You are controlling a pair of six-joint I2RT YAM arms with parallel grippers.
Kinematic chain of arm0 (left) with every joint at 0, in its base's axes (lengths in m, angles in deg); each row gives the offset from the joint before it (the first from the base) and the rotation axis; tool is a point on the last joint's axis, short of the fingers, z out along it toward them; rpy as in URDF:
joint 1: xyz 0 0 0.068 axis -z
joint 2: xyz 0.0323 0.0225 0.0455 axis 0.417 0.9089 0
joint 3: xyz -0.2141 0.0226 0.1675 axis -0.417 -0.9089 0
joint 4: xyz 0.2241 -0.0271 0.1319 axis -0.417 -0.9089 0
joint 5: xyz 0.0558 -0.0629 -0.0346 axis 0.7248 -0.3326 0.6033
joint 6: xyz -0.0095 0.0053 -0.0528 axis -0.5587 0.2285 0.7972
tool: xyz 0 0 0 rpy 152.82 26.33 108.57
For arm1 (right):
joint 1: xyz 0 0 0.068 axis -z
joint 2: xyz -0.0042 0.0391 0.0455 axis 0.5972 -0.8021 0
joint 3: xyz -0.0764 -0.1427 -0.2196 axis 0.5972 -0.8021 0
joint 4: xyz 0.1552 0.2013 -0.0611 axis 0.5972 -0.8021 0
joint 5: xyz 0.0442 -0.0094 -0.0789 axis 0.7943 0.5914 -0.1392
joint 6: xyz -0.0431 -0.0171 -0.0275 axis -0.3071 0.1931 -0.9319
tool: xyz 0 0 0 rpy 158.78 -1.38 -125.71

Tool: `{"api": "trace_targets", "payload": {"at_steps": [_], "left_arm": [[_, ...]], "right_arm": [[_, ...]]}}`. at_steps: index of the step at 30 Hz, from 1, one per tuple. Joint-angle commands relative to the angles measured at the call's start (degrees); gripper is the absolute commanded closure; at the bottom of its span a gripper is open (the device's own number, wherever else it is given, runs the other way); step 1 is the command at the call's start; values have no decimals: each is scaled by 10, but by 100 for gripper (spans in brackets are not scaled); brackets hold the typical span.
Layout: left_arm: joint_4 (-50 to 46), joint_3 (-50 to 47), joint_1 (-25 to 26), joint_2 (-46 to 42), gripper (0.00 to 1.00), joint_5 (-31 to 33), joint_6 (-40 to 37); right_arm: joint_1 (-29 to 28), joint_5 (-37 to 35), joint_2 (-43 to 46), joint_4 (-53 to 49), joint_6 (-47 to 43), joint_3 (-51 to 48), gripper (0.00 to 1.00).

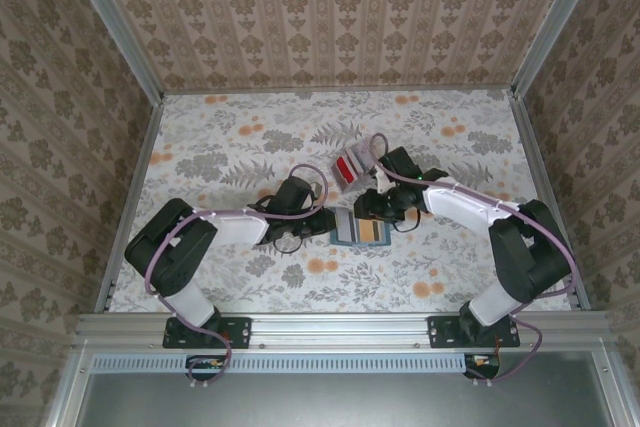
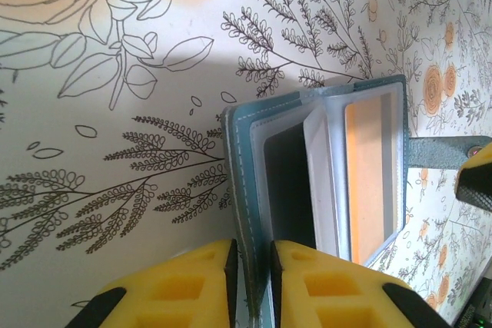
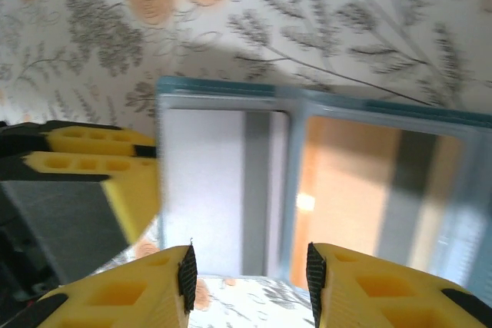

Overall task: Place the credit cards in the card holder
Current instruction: Flip over the card slot in the card holder.

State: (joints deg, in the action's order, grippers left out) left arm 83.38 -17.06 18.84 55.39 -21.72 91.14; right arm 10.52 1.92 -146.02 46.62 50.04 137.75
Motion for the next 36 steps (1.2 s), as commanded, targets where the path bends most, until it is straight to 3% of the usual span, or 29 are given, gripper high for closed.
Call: {"api": "trace_targets", "payload": {"at_steps": [1, 10, 19, 36], "left_arm": [[10, -7, 5, -5, 81, 4, 6], [15, -7, 7, 1, 83, 0, 8], [16, -12, 8, -5, 83, 4, 9], [19, -7, 12, 3, 84, 2, 10]], "right_arm": [[14, -34, 8, -42, -16, -28, 55], [15, -26, -25, -5, -10, -42, 55], [15, -66, -42, -17, -24, -38, 55], [7, 42, -38, 55, 17, -30, 55]]}}
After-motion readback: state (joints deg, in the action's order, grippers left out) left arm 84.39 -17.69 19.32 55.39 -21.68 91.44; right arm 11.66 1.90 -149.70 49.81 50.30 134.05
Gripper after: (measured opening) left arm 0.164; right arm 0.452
